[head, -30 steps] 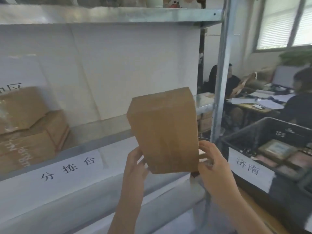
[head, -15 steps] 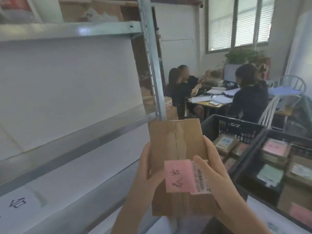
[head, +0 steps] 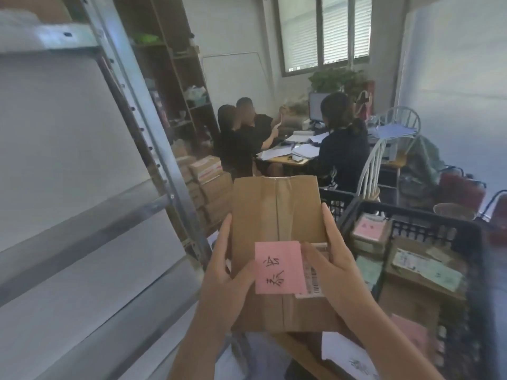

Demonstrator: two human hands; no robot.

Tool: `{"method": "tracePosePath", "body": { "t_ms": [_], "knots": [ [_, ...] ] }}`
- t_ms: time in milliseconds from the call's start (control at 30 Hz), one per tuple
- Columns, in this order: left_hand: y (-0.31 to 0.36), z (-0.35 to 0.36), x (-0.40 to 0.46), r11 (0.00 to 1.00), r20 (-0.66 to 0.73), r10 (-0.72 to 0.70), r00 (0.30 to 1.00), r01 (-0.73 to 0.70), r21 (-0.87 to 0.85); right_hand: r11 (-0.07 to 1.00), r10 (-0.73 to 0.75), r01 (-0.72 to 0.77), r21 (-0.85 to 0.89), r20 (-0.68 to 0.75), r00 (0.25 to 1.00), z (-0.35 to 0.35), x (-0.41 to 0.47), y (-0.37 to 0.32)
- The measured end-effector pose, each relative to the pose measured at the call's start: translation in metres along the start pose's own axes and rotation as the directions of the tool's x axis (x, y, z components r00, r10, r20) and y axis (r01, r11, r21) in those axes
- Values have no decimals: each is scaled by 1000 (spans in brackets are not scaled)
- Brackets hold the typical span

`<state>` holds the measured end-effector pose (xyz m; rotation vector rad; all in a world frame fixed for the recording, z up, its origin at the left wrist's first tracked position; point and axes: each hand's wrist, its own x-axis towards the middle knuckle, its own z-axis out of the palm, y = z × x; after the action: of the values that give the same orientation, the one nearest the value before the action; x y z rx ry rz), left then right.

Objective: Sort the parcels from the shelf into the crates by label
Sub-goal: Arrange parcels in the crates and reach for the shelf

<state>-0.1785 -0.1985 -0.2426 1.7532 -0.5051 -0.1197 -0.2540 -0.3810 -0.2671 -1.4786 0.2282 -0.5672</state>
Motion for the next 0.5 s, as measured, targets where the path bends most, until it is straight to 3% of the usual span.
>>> {"method": "tracePosePath", "body": {
  "t_ms": [233, 333, 500],
  "knots": [
    [-12, 51, 39, 997, 82, 12, 997, -6, -78, 999, -10, 4, -33, -185, 983, -35, 8, 27],
    [-20, 76, 60, 998, 158, 15, 987, -4, -69, 992, -26, -2, -123, -227, 973, -46, 13, 25],
    [-38, 114, 101, 991, 303, 40, 952, 0, -133, 929, 26, -174, -327, -411, 911, -69, 27, 39]
  ]
}}
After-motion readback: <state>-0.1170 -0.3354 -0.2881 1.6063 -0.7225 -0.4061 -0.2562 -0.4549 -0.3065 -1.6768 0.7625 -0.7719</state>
